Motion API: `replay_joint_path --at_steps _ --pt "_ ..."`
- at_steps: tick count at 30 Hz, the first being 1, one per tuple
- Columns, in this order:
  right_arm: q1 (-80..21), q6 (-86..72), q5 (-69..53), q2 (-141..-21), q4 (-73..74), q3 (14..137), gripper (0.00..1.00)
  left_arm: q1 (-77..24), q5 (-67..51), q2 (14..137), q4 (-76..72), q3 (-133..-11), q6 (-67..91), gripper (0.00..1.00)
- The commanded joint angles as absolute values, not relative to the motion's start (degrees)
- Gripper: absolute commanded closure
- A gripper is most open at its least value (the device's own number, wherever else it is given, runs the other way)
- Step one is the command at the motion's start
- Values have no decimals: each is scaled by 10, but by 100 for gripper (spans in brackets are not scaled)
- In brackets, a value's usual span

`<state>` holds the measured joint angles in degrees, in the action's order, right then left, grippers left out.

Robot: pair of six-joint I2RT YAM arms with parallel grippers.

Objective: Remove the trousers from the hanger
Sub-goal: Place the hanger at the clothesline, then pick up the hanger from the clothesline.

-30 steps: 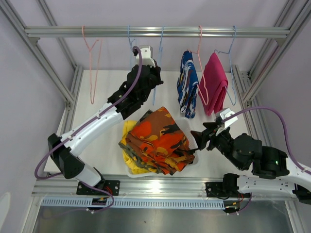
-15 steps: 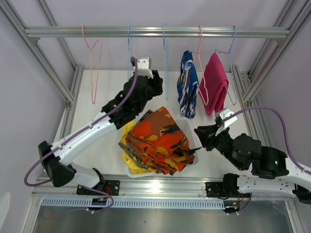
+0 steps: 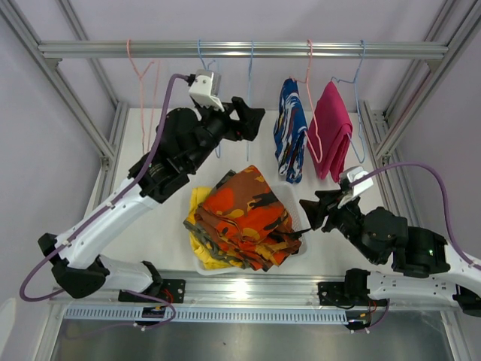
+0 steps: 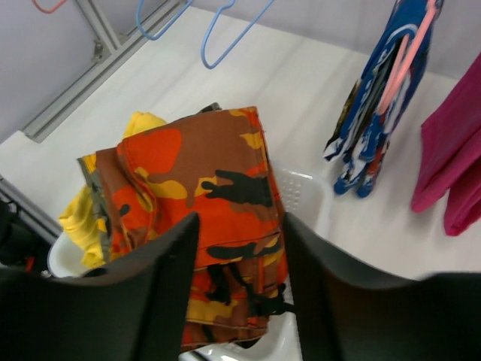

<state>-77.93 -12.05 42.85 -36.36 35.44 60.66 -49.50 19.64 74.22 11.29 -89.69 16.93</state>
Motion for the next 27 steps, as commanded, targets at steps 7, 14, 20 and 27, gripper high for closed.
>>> replay_joint_path --at_steps 7,14,20,27 --pt "-780 -154 497 -368 368 657 32 -500 5 822 104 -976 217 1" --pt "-780 -168 527 -357 387 676 29 -498 -60 892 47 -1013 299 1" --pt "-780 -175 528 -347 403 692 30 -481 -118 955 -26 -1028 384 1" --pt "-780 -188 522 -332 419 699 33 -468 -146 1039 -41 -1092 416 1"
